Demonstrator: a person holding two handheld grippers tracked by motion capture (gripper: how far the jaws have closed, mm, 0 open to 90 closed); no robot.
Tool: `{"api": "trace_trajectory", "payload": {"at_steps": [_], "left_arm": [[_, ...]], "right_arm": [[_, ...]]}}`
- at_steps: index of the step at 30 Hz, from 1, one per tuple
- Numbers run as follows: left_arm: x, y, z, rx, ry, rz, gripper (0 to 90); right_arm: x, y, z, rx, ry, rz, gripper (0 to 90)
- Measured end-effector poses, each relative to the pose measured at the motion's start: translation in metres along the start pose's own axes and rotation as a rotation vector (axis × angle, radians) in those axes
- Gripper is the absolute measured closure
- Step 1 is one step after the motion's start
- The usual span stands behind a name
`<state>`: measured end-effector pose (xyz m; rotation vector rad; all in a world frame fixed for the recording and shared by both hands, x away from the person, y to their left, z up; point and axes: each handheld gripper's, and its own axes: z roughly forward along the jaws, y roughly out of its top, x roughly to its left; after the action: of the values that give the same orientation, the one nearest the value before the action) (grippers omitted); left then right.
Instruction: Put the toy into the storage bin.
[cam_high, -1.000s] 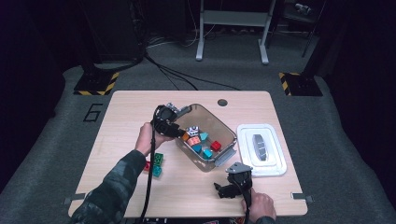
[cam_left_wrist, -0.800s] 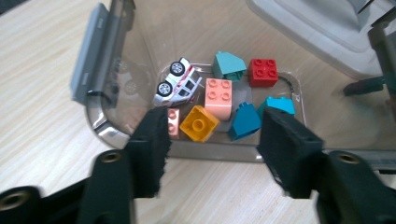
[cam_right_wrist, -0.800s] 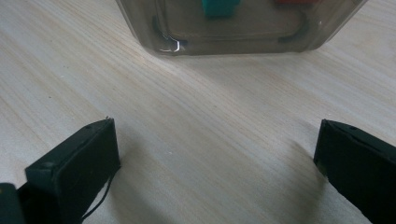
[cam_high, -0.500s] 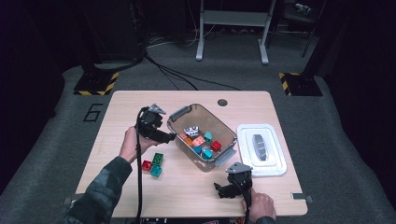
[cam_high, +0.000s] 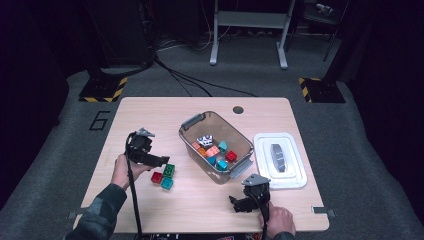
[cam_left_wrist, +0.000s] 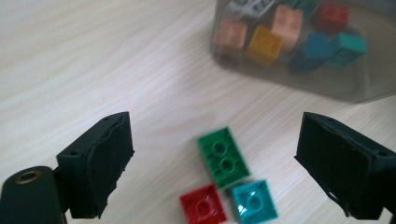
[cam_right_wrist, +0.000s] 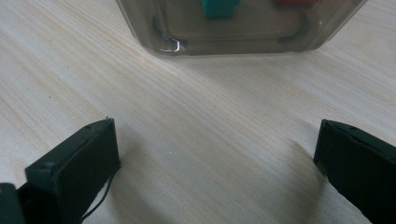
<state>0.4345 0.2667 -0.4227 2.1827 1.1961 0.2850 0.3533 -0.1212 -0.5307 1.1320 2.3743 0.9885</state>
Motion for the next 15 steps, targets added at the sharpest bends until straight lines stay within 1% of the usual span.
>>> {"api": "trace_trajectory", "payload": {"at_steps": [2,3,4,5,6,8,9,11,13,15], "left_arm": [[0.006,-0.011,0.005,0.015,0.004,-0.025,8.7],[0.007,-0.016,0.008,0.015,0.007,-0.033,8.0],[0.009,-0.021,0.011,0.027,0.014,-0.038,7.7],[0.01,-0.026,0.014,0.022,0.026,-0.052,7.3],[0.012,-0.03,0.016,0.027,0.021,-0.057,6.2],[0.014,-0.039,0.022,0.034,0.038,-0.075,4.8],[0.015,-0.043,0.024,0.034,0.036,-0.079,4.3],[0.016,-0.05,0.03,0.039,0.039,-0.101,4.3],[0.017,-0.056,0.035,0.053,0.042,-0.106,5.8],[0.017,-0.06,0.039,0.055,0.047,-0.106,7.9]], "right_arm": [[0.0,0.0,0.0,0.001,0.001,0.001,0.0],[0.0,0.0,0.0,-0.001,-0.002,0.001,0.0],[0.0,0.0,0.0,0.0,-0.001,0.001,0.0],[0.0,0.0,0.0,0.0,0.0,-0.001,0.0],[0.0,0.0,0.0,0.0,0.001,-0.001,0.0],[0.0,0.0,0.0,-0.001,-0.001,0.001,0.0],[0.0,0.0,0.0,-0.001,-0.002,0.001,0.0],[0.0,0.0,0.0,0.0,-0.001,0.001,0.0],[0.0,0.0,0.0,-0.002,-0.002,0.001,0.0],[0.0,0.0,0.0,0.0,-0.001,0.003,0.0]]}}
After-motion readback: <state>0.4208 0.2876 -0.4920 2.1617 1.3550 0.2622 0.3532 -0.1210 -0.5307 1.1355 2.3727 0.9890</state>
